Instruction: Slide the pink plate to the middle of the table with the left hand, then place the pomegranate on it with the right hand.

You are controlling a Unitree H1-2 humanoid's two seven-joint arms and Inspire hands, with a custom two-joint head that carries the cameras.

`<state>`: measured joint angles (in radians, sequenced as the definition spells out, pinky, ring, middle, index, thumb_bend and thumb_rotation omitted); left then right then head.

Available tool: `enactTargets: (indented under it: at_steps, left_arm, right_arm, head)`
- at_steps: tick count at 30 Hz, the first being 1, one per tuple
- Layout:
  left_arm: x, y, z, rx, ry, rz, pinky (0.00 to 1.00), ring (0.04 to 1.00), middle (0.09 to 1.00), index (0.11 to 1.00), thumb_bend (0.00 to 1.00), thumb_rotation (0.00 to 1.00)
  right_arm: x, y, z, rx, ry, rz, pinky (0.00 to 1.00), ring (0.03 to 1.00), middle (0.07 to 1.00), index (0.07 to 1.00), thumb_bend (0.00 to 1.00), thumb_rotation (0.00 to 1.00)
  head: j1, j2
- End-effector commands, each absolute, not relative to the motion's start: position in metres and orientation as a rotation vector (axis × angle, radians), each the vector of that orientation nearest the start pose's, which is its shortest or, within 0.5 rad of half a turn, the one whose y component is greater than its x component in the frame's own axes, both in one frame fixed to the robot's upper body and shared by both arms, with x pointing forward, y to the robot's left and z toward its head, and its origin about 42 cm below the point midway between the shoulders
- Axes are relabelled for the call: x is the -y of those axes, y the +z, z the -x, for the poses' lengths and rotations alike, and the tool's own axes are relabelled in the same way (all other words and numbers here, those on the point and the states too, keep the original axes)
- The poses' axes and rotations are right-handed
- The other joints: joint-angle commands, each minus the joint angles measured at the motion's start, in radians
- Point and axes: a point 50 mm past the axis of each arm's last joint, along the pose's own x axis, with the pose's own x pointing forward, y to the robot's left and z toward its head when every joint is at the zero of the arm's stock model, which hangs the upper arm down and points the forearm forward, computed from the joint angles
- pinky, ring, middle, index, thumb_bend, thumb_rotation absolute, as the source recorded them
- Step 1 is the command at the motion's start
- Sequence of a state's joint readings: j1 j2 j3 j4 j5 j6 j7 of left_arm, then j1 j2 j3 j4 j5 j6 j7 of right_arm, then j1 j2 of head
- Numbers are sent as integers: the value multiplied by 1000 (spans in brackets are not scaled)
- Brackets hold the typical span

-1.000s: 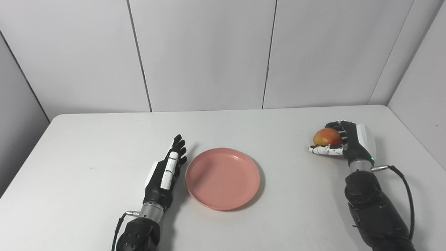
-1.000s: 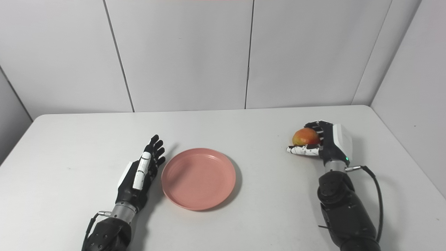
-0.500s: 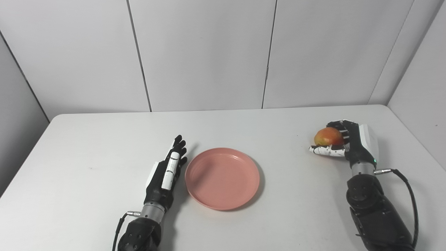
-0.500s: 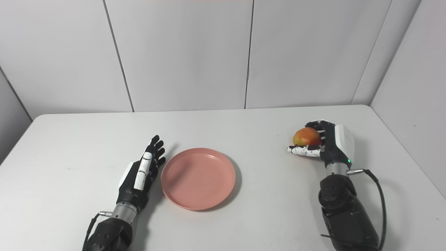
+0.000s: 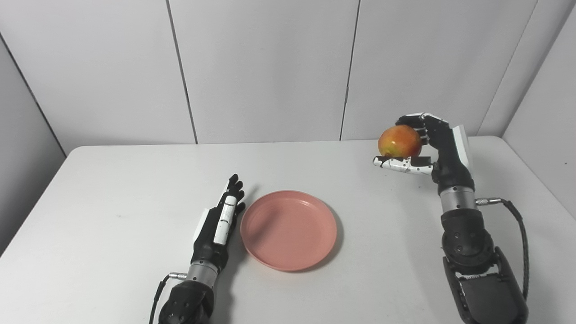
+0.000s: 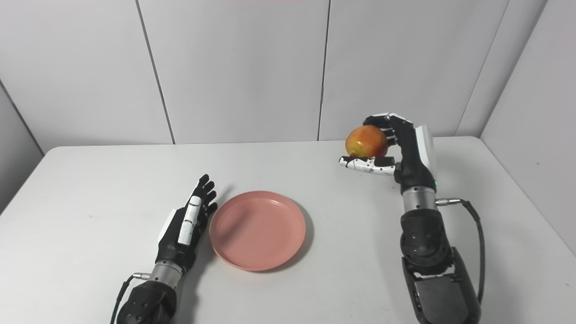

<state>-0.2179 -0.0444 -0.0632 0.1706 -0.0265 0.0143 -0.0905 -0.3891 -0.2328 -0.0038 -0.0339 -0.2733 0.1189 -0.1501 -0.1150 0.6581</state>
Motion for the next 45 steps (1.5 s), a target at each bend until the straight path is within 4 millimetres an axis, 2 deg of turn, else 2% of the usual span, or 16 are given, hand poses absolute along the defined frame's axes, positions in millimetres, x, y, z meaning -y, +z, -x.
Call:
enactTargets:
  at_steps: [1,7,11,15,24,35,40,45]
  left_arm:
    - [-143,134,-360,115,-231,48,964,989,1000,991,556,1000]
    - [-139,134,-360,121,-229,43,963,991,999,987,555,1000]
    - [-137,135,-359,124,-228,44,961,991,1000,985,558,1000]
    - [-135,135,-359,128,-227,53,967,994,1000,987,558,1000]
    - [-134,137,-358,132,-228,50,963,993,1000,991,550,1000]
    - [-132,137,-357,134,-225,48,954,989,995,981,549,1000]
    - [-131,138,-357,139,-231,61,951,990,994,981,546,1000]
    - [-131,139,-357,145,-234,64,949,989,996,984,546,1000]
  right_arm:
    - [255,264,-388,436,-156,427,412,467,458,523,525,0]
    - [230,273,-371,487,-48,421,405,461,463,517,526,0]
    - [208,271,-364,490,33,402,427,482,466,514,527,0]
    - [184,266,-362,487,110,382,423,473,469,508,528,0]
    - [146,252,-362,467,206,418,375,440,461,513,528,0]
    - [127,237,-362,458,284,443,375,451,462,510,527,0]
    - [122,228,-362,466,316,519,347,420,459,518,525,0]
    - [121,213,-365,485,336,592,361,426,455,514,525,0]
  head:
    - [0,-4]
    - [17,-7]
    - [26,-6]
    - [32,-3]
    - [33,4]
    - [39,10]
    - [43,14]
    - [43,14]
